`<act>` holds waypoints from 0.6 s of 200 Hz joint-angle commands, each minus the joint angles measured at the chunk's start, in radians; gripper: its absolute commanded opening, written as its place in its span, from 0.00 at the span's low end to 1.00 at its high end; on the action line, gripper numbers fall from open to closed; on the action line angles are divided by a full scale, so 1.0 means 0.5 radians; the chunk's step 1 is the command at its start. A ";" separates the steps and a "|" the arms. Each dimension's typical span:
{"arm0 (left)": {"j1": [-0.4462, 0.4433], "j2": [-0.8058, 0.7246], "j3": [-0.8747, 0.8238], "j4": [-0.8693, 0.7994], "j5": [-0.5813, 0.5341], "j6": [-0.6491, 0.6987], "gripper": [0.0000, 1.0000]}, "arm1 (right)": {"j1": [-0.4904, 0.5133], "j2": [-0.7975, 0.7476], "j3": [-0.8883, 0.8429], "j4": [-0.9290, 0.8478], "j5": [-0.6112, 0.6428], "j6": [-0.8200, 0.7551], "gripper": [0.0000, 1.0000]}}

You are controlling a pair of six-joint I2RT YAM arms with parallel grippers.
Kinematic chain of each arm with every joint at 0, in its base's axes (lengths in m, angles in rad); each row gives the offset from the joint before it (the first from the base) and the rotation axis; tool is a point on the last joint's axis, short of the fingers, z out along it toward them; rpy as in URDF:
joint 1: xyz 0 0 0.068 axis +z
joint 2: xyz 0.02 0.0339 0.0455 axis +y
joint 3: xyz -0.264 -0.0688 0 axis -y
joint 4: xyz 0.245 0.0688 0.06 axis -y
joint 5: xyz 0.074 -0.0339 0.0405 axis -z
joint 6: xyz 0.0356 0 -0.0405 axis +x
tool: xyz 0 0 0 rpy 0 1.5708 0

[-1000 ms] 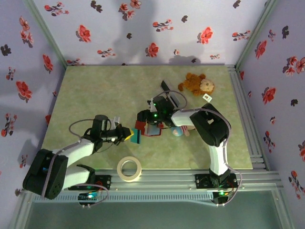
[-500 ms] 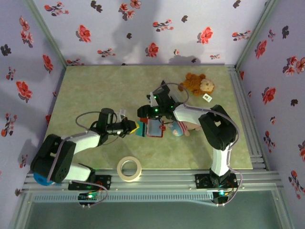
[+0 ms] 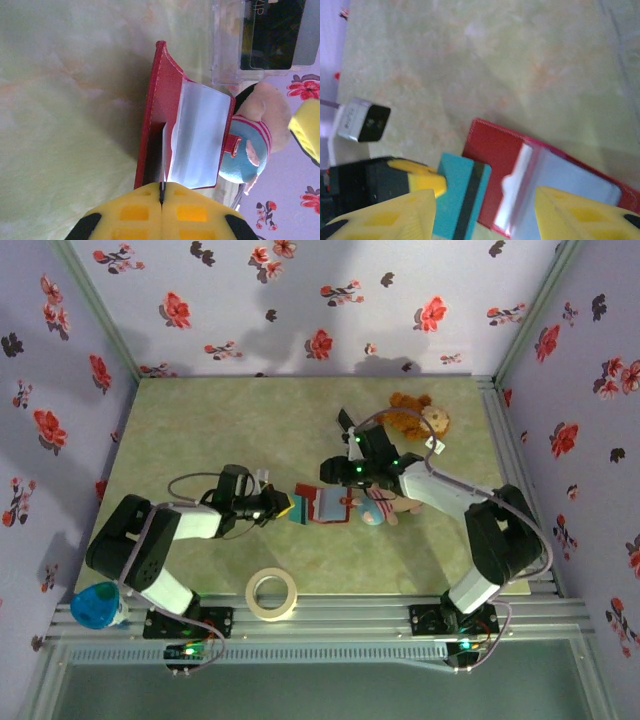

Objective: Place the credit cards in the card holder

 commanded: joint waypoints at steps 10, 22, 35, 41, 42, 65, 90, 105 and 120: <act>-0.003 0.016 0.045 -0.076 -0.038 0.075 0.00 | 0.036 -0.061 -0.088 -0.387 0.181 -0.114 0.53; -0.005 0.026 0.038 -0.051 -0.052 0.048 0.00 | 0.088 -0.107 -0.097 -0.501 0.370 -0.129 0.53; -0.006 0.050 0.038 -0.019 -0.053 0.021 0.00 | 0.155 -0.156 -0.121 -0.559 0.537 -0.125 0.55; -0.007 0.056 0.038 -0.015 -0.053 0.017 0.00 | 0.171 -0.164 -0.124 -0.585 0.584 -0.108 0.55; -0.006 0.057 0.039 -0.015 -0.053 0.015 0.00 | 0.174 -0.163 -0.125 -0.588 0.592 -0.106 0.55; -0.006 0.015 0.011 -0.043 -0.071 0.007 0.00 | 0.222 -0.133 -0.117 -0.636 0.682 -0.081 0.56; -0.001 -0.061 -0.030 -0.141 -0.112 0.058 0.00 | 0.237 -0.061 -0.132 -0.543 0.629 -0.069 0.54; 0.002 -0.105 -0.046 -0.177 -0.114 0.068 0.00 | 0.239 -0.005 -0.116 -0.499 0.610 -0.060 0.52; 0.000 -0.135 -0.070 -0.177 -0.128 0.068 0.00 | 0.237 0.038 -0.095 -0.439 0.597 -0.072 0.48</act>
